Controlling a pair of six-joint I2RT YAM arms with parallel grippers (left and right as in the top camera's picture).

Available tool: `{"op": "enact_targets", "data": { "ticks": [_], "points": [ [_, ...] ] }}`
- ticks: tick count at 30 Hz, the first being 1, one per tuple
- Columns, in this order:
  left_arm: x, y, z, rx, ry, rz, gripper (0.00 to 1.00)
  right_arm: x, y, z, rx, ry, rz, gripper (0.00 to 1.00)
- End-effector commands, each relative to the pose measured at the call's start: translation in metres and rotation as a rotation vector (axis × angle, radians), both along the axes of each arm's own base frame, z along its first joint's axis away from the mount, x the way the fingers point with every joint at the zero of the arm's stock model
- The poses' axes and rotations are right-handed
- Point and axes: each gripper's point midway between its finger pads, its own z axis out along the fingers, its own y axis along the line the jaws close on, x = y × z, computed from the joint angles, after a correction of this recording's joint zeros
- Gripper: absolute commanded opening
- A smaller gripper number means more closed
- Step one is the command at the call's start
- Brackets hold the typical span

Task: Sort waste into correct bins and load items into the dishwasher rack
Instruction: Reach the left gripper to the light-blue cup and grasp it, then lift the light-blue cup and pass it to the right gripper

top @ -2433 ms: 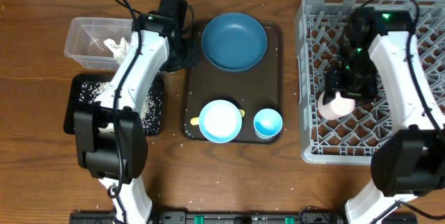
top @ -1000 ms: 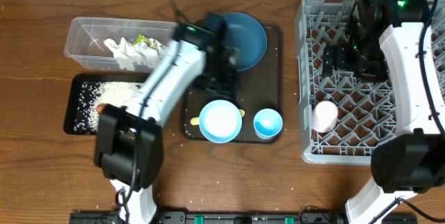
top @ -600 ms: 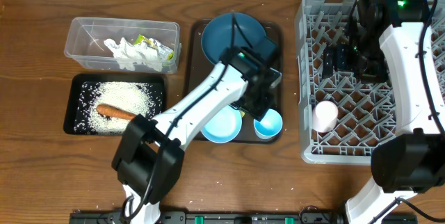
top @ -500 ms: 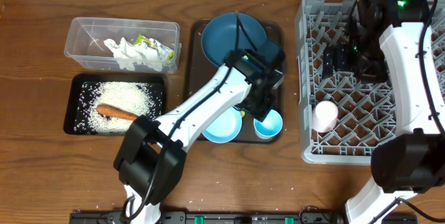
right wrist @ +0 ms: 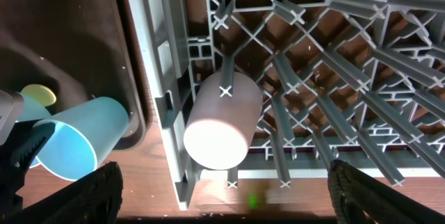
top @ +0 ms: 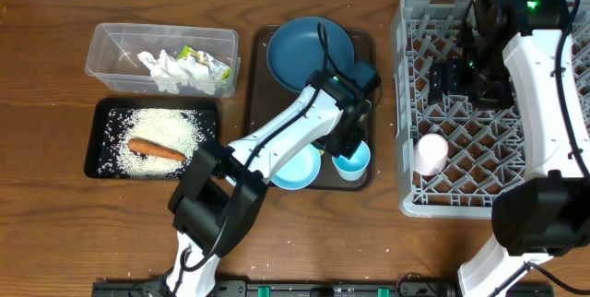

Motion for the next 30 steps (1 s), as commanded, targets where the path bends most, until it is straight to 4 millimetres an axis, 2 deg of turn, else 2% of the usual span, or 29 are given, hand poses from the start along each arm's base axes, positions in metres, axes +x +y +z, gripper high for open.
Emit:
{"op": "enact_targets", "data": {
  "ticks": [1, 5, 9, 14, 20, 25, 30],
  "points": [
    [0.006, 0.007, 0.003, 0.010, -0.004, 0.053, 0.06, 0.004, 0.001, 0.005, 0.008, -0.026, 0.014, 0.91],
    [0.018, 0.019, 0.030, -0.047, -0.004, 0.115, 0.06, 0.011, 0.017, 0.007, 0.098, -0.059, 0.052, 0.89],
    [0.036, 0.031, 0.069, -0.239, 0.022, 0.210, 0.06, 0.025, 0.056, 0.019, 0.327, -0.149, 0.177, 0.89],
    [0.059, 0.047, 0.134, -0.620, 0.092, 0.308, 0.06, 0.043, 0.120, 0.062, 0.699, -0.356, 0.393, 0.89],
    [0.079, 0.061, 0.199, -1.019, 0.141, 0.283, 0.06, 0.047, 0.176, 0.101, 0.918, -0.523, 0.600, 0.91],
    [0.081, 0.068, 0.220, -1.141, 0.162, 0.257, 0.06, 0.043, 0.208, 0.116, 0.980, -0.589, 0.715, 0.93],
    [0.079, 0.079, 0.240, -1.256, 0.198, 0.237, 0.06, 0.040, 0.214, 0.121, 1.005, -0.613, 0.758, 0.95]
  ]
}}
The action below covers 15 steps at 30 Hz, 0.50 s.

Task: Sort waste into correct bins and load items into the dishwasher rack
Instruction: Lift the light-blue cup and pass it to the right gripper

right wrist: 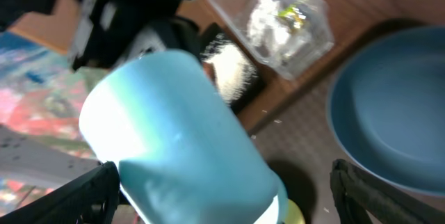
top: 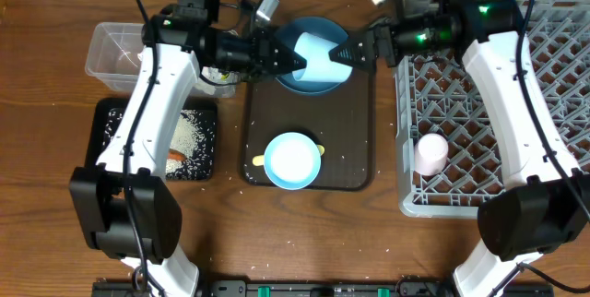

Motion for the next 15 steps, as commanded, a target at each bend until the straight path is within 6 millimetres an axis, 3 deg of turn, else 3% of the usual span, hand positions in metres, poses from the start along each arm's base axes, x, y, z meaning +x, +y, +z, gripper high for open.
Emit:
{"op": "enact_targets", "data": {
  "ticks": [1, 4, 8, 15],
  "points": [
    [-0.009, 0.004, 0.040, -0.202, -0.009, -0.066, 0.06, -0.007, 0.003, 0.017, 0.071, -0.056, 0.062, 0.95],
    [-0.011, 0.009, 0.056, -0.287, -0.024, -0.095, 0.06, -0.015, 0.006, 0.033, 0.168, -0.107, 0.136, 0.95],
    [-0.008, 0.013, 0.056, -0.286, 0.043, -0.070, 0.06, -0.028, 0.010, 0.052, 0.287, -0.185, 0.231, 0.95],
    [-0.008, 0.013, 0.056, -0.286, 0.043, -0.072, 0.06, -0.034, 0.020, 0.060, 0.326, -0.267, 0.291, 0.90]
  ]
}}
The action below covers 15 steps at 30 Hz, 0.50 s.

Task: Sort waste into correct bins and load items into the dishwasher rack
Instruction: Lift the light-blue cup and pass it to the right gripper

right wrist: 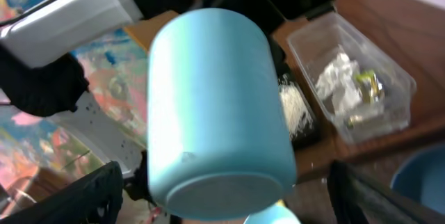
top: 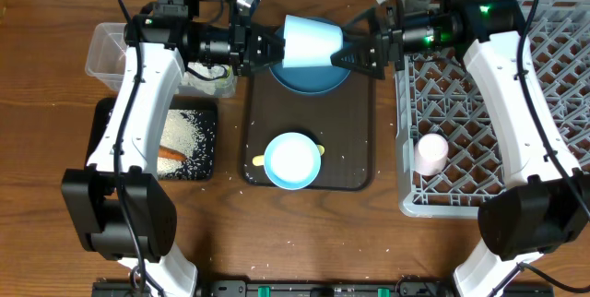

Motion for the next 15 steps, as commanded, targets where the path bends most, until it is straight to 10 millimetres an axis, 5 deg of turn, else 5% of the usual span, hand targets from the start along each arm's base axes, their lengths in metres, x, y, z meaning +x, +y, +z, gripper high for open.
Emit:
{"op": "enact_targets", "data": {
  "ticks": [1, 10, 15],
  "points": [
    [-0.004, -0.001, 0.013, -0.040, -0.007, -0.022, 0.06, -0.011, 0.008, 0.017, 0.075, -0.081, 0.071, 0.89],
    [-0.005, -0.004, 0.013, -0.040, -0.007, -0.029, 0.06, -0.022, 0.025, 0.022, 0.101, -0.112, 0.130, 0.82],
    [-0.006, -0.004, 0.013, -0.040, -0.007, -0.030, 0.06, -0.025, 0.031, 0.023, 0.105, -0.129, 0.145, 0.67]
  ]
}}
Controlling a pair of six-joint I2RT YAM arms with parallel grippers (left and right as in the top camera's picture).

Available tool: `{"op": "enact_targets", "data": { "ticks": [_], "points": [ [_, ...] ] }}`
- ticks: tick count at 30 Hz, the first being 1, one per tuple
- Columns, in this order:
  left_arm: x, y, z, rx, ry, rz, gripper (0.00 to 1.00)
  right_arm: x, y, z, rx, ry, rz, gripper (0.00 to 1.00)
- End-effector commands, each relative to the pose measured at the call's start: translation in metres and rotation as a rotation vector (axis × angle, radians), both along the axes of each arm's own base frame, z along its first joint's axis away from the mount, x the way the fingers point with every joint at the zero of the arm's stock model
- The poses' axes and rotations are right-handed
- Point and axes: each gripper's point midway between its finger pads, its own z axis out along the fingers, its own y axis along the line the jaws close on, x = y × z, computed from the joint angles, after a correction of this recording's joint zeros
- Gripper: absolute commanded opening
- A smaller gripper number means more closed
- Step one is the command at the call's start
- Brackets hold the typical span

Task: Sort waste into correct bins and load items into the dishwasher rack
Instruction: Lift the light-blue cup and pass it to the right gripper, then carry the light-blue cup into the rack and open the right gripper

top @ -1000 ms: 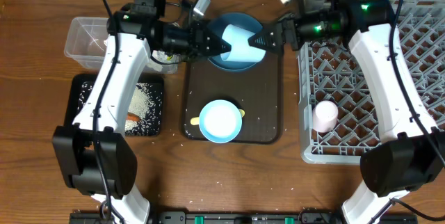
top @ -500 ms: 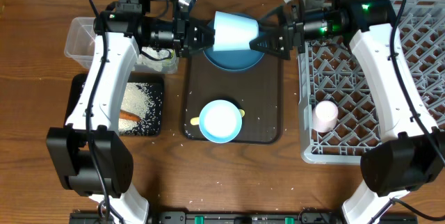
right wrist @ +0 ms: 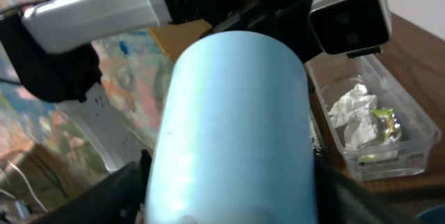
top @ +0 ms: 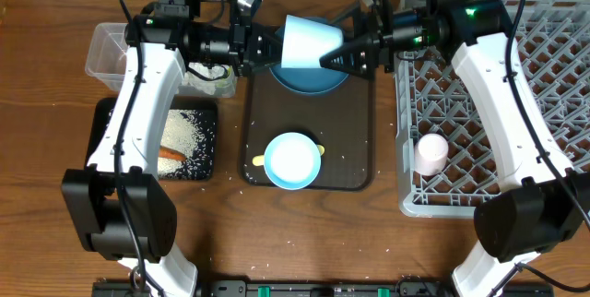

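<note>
A light blue cup [top: 304, 41] hangs on its side in the air over the dark blue plate [top: 313, 80]. My left gripper [top: 272, 45] is shut on its left end. My right gripper [top: 332, 57] comes from the right, and its fingers lie against the cup's sides. In the right wrist view the cup [right wrist: 236, 126] fills the space between the fingers [right wrist: 128, 189] of the right gripper [right wrist: 229, 196]. A light blue bowl [top: 292, 160] sits on the brown tray [top: 355, 140]. A pink cup [top: 430, 154] lies in the grey dishwasher rack [top: 489, 103].
A clear bin [top: 106, 53] with crumpled paper and wrappers stands at the back left, also seen in the right wrist view [right wrist: 368, 126]. In front of it a black tray [top: 189, 136] holds rice and a carrot [top: 171, 154]. Something yellow [top: 255, 160] sticks out from under the bowl.
My right gripper has moved left onto the cup. Its fingers, wide apart before, now press the cup's sides. The left gripper and cup have barely moved.
First my left gripper was down at the blue cup beside the bowl on the tray, and the right hovered over the rack. Then the left held the cup up over the plate with the right open beside it. Now both grippers hold the cup.
</note>
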Motion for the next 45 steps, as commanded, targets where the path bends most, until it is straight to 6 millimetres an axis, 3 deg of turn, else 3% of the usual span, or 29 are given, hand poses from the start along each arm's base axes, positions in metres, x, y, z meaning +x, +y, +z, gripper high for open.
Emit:
{"op": "enact_targets", "data": {
  "ticks": [1, 5, 8, 12, 15, 20, 25, 30, 34, 39, 45],
  "points": [
    [-0.001, -0.001, 0.007, -0.005, -0.017, -0.004, 0.06, -0.015, 0.011, 0.012, 0.048, -0.016, 0.067, 0.62],
    [-0.002, -0.003, 0.007, -0.004, -0.018, -0.008, 0.06, -0.015, 0.011, 0.013, 0.050, -0.022, 0.067, 0.50],
    [-0.003, -0.004, 0.007, -0.004, -0.022, -0.012, 0.07, -0.014, 0.010, 0.013, 0.049, -0.022, 0.066, 0.49],
    [0.000, -0.004, 0.002, 0.023, -0.023, 0.003, 0.17, -0.006, 0.004, 0.009, 0.021, 0.005, 0.024, 0.48],
    [0.009, -0.002, -0.013, 0.109, -0.030, 0.051, 0.29, 0.005, -0.007, 0.003, -0.014, 0.035, -0.035, 0.48],
    [0.022, 0.003, -0.035, 0.242, -0.041, 0.125, 0.40, 0.024, -0.047, -0.005, -0.043, 0.104, -0.149, 0.47],
    [0.033, 0.012, -0.054, 0.363, -0.049, 0.192, 0.43, 0.042, -0.099, -0.018, -0.098, 0.208, -0.306, 0.48],
    [0.045, 0.030, -0.082, 0.548, -0.038, 0.284, 0.44, 0.051, -0.161, -0.053, -0.325, 0.443, -0.605, 0.49],
    [0.052, 0.051, -0.104, 0.712, -0.023, 0.357, 0.44, 0.032, -0.217, -0.080, -0.569, 0.619, -0.867, 0.49],
    [0.054, 0.063, -0.115, 0.802, -0.016, 0.394, 0.44, -0.021, -0.294, -0.102, -0.950, 0.805, -1.221, 0.51],
    [0.053, 0.064, -0.116, 0.805, -0.012, 0.393, 0.44, -0.059, -0.325, -0.108, -1.123, 0.913, -1.297, 0.52]
  ]
}}
